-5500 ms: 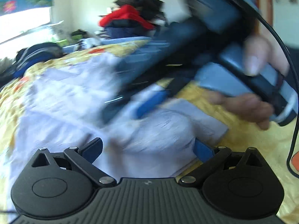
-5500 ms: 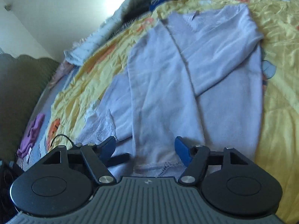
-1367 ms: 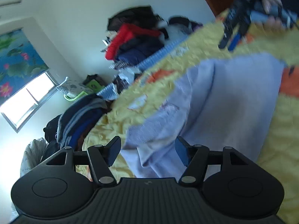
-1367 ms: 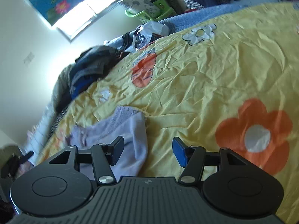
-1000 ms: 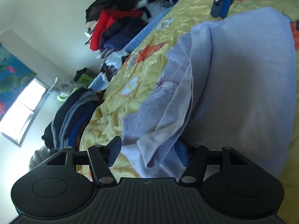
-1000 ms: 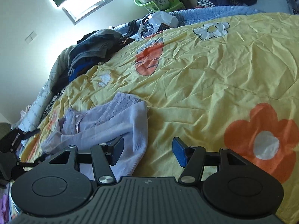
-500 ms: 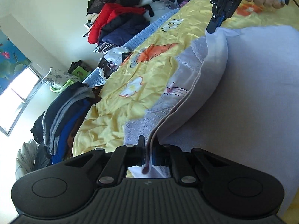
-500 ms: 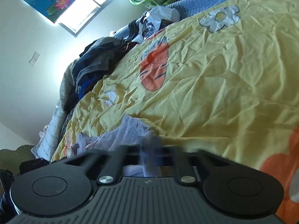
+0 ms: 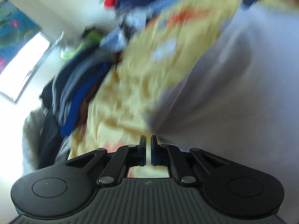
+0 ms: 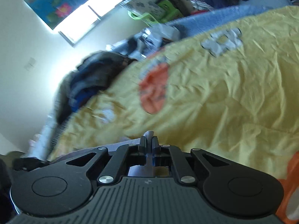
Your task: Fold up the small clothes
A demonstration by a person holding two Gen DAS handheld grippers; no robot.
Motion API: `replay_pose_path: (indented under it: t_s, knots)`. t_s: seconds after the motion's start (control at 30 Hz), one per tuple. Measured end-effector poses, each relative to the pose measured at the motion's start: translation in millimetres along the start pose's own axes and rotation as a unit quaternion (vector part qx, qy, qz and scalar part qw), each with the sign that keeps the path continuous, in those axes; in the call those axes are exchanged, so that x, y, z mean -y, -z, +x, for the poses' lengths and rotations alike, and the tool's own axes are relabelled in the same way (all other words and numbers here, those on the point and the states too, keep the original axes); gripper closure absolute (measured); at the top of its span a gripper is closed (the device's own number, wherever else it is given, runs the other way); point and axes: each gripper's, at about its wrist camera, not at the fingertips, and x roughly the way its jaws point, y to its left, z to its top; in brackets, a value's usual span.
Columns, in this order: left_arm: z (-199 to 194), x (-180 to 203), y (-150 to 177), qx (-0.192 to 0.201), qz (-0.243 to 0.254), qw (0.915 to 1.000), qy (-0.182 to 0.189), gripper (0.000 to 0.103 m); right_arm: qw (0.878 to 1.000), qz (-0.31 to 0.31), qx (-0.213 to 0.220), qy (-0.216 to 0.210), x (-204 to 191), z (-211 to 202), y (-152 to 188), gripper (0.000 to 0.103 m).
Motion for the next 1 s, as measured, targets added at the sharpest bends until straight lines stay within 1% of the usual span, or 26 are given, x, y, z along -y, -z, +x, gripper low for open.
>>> replay_pose_path:
  t_s: [0.03,0.07,0.1,0.13,0.17,0.23,0.27,0.3,0.33,0.37,0.4,0.47,0.5,0.57,0.6,0.63,0.67,0.7,0.77,0.8,0.83,0.87,0.9,0.93,0.97,1.0]
  knots:
    - [7,3,0,-0.019,0.003,0.9995,-0.024,0.097,1.000,0.002,-0.002,0.012,2,8,3,0.093]
    - [10,2,2,-0.029,-0.004,0.9989,-0.036,0.097,1.000,0.007,0.002,0.016,2,12,5,0.092]
    - [7,-3,5,-0.030,-0.020,0.9987,-0.035,0.097,1.000,0.015,0.009,0.017,1,13,8,0.091]
    - [0,-8,8,-0.019,-0.038,0.9988,-0.025,0.097,0.999,0.027,0.013,0.014,1,11,9,0.085]
    - [-12,-13,12,0.001,-0.055,0.9983,-0.017,0.097,0.999,0.037,0.014,0.011,0,7,10,0.078]
    - [-41,-23,17,0.046,-0.104,0.9933,-0.018,0.097,0.999,0.035,0.033,-0.006,-3,-10,10,0.072]
    - [-57,-26,19,0.077,-0.141,0.9870,-0.002,0.097,0.998,0.035,0.051,-0.010,-5,-22,10,0.071]
    - [-72,-27,20,0.112,-0.177,0.9772,0.035,0.097,0.997,0.038,0.062,-0.020,-6,-32,9,0.070]
    - [-81,-24,19,0.139,-0.197,0.9673,0.079,0.097,0.996,0.045,0.067,-0.038,-7,-39,10,0.069]
    - [-86,-16,14,0.149,-0.206,0.9606,0.113,0.097,0.995,0.053,0.061,-0.059,-10,-42,10,0.068]
    - [-84,-7,7,0.149,-0.204,0.9577,0.138,0.097,0.995,0.057,0.045,-0.074,-15,-39,12,0.068]
    - [-68,12,-8,0.123,-0.199,0.9602,0.152,0.097,0.995,0.050,0.002,-0.083,-30,-20,14,0.064]
    - [-55,17,-13,0.101,-0.205,0.9617,0.151,0.097,0.996,0.037,-0.014,-0.075,-38,-10,17,0.064]
    - [-27,19,-14,0.052,-0.227,0.9626,0.138,0.097,0.998,0.022,-0.035,-0.042,-46,11,23,0.063]
    - [-19,18,-11,0.045,-0.242,0.9600,0.133,0.097,0.999,0.021,-0.042,-0.023,-47,21,26,0.059]
    - [-15,13,-6,0.052,-0.260,0.9554,0.130,0.097,0.998,0.021,-0.051,-0.010,-45,28,29,0.064]
    - [-11,9,0,0.055,-0.280,0.9495,0.131,0.097,0.998,0.020,-0.050,-0.019,-41,32,32,0.067]
    - [-9,7,3,0.055,-0.292,0.9460,0.130,0.097,0.998,0.025,-0.042,-0.028,-37,31,35,0.068]
    - [-11,6,3,0.045,-0.304,0.9437,0.122,0.097,0.998,0.038,-0.044,-0.029,-33,32,34,0.074]
    - [-16,5,3,0.038,-0.309,0.9431,0.116,0.097,0.998,0.045,-0.049,-0.024,-34,29,32,0.074]
    - [-25,2,5,0.038,-0.324,0.9394,0.107,0.096,0.997,0.058,-0.052,-0.018,-35,23,31,0.069]
    - [-36,-5,12,0.049,-0.353,0.9283,0.107,0.096,0.996,0.073,-0.052,-0.022,-36,13,32,0.064]
    - [-48,-16,25,0.063,-0.390,0.9104,0.122,0.096,0.995,0.081,-0.049,-0.039,-36,-3,34,0.060]
    - [-66,-23,44,0.078,-0.434,0.8864,0.143,0.094,0.993,0.087,-0.047,-0.061,-35,-20,37,0.044]
    - [-83,-27,66,0.091,-0.476,0.8584,0.168,0.086,0.991,0.095,-0.044,-0.086,-31,-40,43,0.029]
    - [-98,-26,89,0.100,-0.514,0.8299,0.192,0.076,0.988,0.102,-0.044,-0.105,-25,-60,52,0.024]
